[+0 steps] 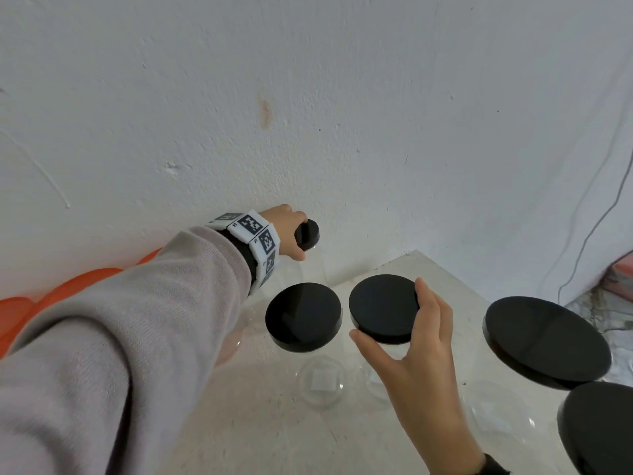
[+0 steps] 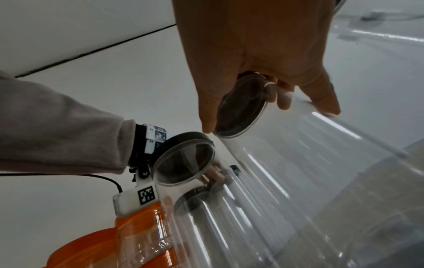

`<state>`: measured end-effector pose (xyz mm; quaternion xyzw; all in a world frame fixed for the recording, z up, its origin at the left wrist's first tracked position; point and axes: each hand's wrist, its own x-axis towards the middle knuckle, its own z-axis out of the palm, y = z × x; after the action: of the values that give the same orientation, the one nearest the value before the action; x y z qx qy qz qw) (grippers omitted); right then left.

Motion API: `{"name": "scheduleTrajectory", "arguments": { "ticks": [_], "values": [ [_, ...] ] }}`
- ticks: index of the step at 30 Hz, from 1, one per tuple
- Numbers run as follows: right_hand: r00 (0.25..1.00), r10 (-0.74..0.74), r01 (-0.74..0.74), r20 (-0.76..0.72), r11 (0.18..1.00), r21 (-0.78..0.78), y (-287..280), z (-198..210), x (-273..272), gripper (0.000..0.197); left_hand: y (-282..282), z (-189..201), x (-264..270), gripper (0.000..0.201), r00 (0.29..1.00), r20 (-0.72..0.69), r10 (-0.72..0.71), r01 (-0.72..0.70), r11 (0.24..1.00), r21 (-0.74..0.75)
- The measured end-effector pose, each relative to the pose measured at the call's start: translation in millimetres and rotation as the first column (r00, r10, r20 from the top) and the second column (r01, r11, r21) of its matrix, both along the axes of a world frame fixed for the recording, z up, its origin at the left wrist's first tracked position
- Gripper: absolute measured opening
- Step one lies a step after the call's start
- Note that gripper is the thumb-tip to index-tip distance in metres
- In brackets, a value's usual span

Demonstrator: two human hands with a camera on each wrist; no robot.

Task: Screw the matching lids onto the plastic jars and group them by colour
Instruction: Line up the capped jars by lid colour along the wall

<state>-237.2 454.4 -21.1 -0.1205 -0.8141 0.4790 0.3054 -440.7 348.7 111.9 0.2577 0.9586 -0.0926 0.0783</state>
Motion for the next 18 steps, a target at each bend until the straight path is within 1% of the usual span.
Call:
{"name": "scheduleTrajectory", "arguments": {
  "ticks": [2, 5, 7, 8, 10, 11, 12, 14, 18],
  "values": [
    [1.0, -0.006, 0.006, 0.003, 1.0, 0.003, 0.0, -0.1, 0.0, 0.096, -1.5, 2.4, 1.9, 0.065, 1.0, -0.006, -0.005, 0.005, 0.999, 0.043],
    [1.0, -0.014, 0.014, 0.013, 1.0, 0.007, -0.1, 0.6, 0.4, 0.097, -6.0, 11.1, 13.7, 0.066, 0.999, 0.002, -0.033, 0.032, 0.981, 0.191],
    [1.0, -0.009, 0.009, 0.013, 1.0, -0.001, 0.3, 0.7, 0.6, 0.097, -11.9, 15.5, 29.7, 0.067, 0.993, 0.037, -0.11, 0.095, 0.952, 0.292],
    [1.0, -0.004, 0.004, 0.012, 1.0, -0.005, 0.7, 0.8, 1.0, 0.096, -16.4, 15.9, 39.7, 0.07, 0.985, 0.078, -0.156, 0.123, 0.938, 0.323],
    [1.0, 0.007, -0.007, 0.015, 1.0, -0.017, 1.4, 2.4, 2.1, 0.097, -28.6, 13.8, 62.2, 0.089, 0.958, 0.199, -0.207, 0.137, 0.939, 0.316],
    [1.0, 0.012, -0.012, 0.019, 1.0, -0.015, 1.7, 3.6, 2.8, 0.097, -35.3, 11.3, 72.1, 0.1, 0.945, 0.254, -0.206, 0.132, 0.951, 0.28],
    [1.0, 0.017, -0.017, 0.024, 1.0, -0.007, 2.2, 4.7, 3.8, 0.097, -42.1, 7.6, 80.5, 0.106, 0.935, 0.295, -0.198, 0.128, 0.962, 0.242],
    [0.999, 0.03, -0.03, 0.043, 1.0, 0.007, 3.0, 6.8, 6.0, 0.097, -53.5, -2.0, 92.5, 0.104, 0.928, 0.319, -0.192, 0.124, 0.967, 0.222],
    [0.992, 0.067, -0.067, 0.109, 0.998, -0.008, 4.4, 12.0, 4.0, 0.099, -67.9, -20.2, 106.8, 0.092, 0.957, 0.227, -0.18, 0.088, 0.928, 0.363]
  ]
}}
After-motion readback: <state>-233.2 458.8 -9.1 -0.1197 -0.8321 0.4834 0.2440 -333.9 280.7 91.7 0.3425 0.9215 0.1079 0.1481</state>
